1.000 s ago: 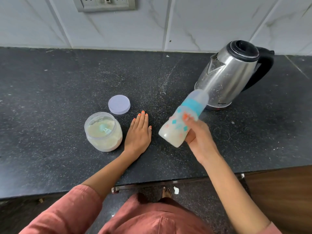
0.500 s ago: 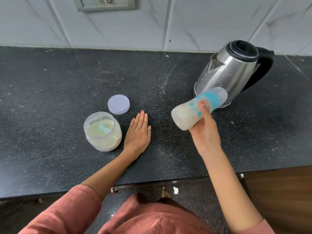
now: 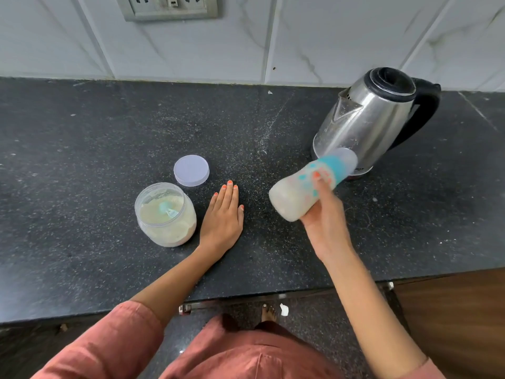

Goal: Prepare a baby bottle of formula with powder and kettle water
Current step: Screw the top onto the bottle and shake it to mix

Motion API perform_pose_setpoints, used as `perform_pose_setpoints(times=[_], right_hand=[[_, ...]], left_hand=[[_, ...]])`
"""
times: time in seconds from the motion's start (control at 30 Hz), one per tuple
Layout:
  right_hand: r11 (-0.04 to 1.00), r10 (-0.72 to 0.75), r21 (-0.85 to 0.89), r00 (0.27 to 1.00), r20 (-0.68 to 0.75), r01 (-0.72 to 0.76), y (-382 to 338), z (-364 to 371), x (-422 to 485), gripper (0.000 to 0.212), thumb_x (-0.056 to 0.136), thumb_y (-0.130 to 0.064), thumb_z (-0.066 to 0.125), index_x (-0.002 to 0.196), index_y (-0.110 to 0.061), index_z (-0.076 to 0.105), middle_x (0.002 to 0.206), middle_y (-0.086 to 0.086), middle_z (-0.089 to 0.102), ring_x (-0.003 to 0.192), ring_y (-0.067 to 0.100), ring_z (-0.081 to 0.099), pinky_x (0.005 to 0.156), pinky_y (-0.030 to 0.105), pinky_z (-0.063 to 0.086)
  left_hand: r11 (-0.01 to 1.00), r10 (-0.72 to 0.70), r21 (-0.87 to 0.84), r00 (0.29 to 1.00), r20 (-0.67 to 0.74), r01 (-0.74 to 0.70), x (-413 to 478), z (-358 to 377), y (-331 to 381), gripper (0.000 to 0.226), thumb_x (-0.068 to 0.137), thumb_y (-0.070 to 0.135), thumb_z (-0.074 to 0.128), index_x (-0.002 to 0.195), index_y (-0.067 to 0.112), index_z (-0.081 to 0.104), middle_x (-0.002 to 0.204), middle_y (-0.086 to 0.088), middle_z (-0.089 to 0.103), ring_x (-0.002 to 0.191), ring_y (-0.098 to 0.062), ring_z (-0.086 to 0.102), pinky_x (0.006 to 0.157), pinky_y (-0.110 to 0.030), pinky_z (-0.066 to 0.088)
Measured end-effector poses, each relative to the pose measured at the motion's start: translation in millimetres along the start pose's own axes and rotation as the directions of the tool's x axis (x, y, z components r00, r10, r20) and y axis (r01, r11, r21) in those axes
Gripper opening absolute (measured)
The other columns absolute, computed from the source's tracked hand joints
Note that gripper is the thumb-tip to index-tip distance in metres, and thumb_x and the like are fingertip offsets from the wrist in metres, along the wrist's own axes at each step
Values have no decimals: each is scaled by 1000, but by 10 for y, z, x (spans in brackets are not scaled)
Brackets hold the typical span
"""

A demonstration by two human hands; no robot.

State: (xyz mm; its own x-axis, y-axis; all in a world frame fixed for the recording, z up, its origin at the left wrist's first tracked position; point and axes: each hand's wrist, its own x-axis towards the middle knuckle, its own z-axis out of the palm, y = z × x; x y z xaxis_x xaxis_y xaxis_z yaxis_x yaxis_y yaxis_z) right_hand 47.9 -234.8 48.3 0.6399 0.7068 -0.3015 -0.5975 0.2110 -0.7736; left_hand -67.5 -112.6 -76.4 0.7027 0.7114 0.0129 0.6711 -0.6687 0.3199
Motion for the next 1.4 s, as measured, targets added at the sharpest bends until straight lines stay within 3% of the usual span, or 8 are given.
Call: perform_pose_setpoints(times=[0.13, 0.33, 0.53, 0.73, 0.93, 1.13, 1.3, 1.4], right_hand=[[941, 110, -333, 986, 127, -62, 83, -54, -99, 57, 47, -37, 84, 96, -15, 65, 90, -2, 73, 88, 13, 68, 73, 28, 57], [988, -76, 126, 991, -108, 89, -6, 53, 41, 27, 85, -22, 56, 111, -14, 55, 97, -2, 68, 83, 5, 68, 75, 27, 57], [921, 84, -388, 993, 81, -47, 116, -14, -173, 33, 59, -26, 68, 90, -16, 64, 80, -5, 73, 84, 13, 67, 77, 31, 55], [995, -68, 72, 993, -92, 75, -24, 42, 9, 19, 84, -21, 57, 103, -19, 57, 95, -4, 68, 86, 6, 67, 76, 27, 57], [906, 103, -421, 988, 114, -46, 70, -33, -157, 35, 59, -19, 77, 91, -16, 63, 81, -5, 72, 84, 13, 67, 75, 29, 55], [998, -38, 50, 996, -77, 42, 16, 33, 26, 19, 82, -21, 58, 101, -17, 59, 94, -3, 68, 82, 4, 68, 74, 26, 57], [917, 157, -387, 980, 119, -99, 108, -19, -172, 25, 64, -22, 65, 89, -17, 63, 82, -4, 71, 79, 9, 68, 71, 25, 56], [950, 75, -309, 992, 102, -40, 45, -33, -108, 30, 62, -25, 65, 92, -17, 64, 82, -6, 72, 82, 10, 67, 77, 29, 55]], left_hand=[[1000, -1, 2, 1000, 17, 1, 5, 9, -8, 52, 101, 27, 18, 146, 7, 4, 156, -8, 0, 144, -18, -2, 114, -28, -5], [1000, 4, 17, 1000, -5, -4, 0, 17, 2, 54, 98, 31, 9, 146, 6, 8, 156, -9, 4, 144, -20, 2, 115, -29, -3], [1000, -2, 4, 1000, 8, 2, 8, 13, -6, 52, 101, 27, 20, 146, 7, 6, 156, -9, 1, 144, -19, -1, 115, -30, -3], [1000, 4, -2, 1000, -13, -4, -2, 7, 6, 51, 101, 26, 20, 146, 6, 8, 156, -9, 3, 144, -19, 1, 115, -30, -3], [1000, -4, -13, 1000, 16, 5, 7, -1, -1, 52, 101, 27, 19, 147, 7, 6, 156, -8, 0, 144, -18, -1, 116, -29, -3], [1000, 2, 14, 1000, -3, -2, -1, 11, -2, 51, 101, 27, 18, 146, 7, 6, 156, -8, 2, 144, -18, 0, 115, -29, -4], [1000, 3, 5, 1000, 10, -3, 12, 15, -6, 51, 100, 27, 16, 146, 6, 7, 156, -10, 2, 144, -21, 1, 115, -30, -2], [1000, 2, 0, 1000, -4, -2, 9, 21, -6, 51, 101, 25, 21, 146, 6, 9, 156, -10, 4, 144, -21, 2, 115, -30, -2]])
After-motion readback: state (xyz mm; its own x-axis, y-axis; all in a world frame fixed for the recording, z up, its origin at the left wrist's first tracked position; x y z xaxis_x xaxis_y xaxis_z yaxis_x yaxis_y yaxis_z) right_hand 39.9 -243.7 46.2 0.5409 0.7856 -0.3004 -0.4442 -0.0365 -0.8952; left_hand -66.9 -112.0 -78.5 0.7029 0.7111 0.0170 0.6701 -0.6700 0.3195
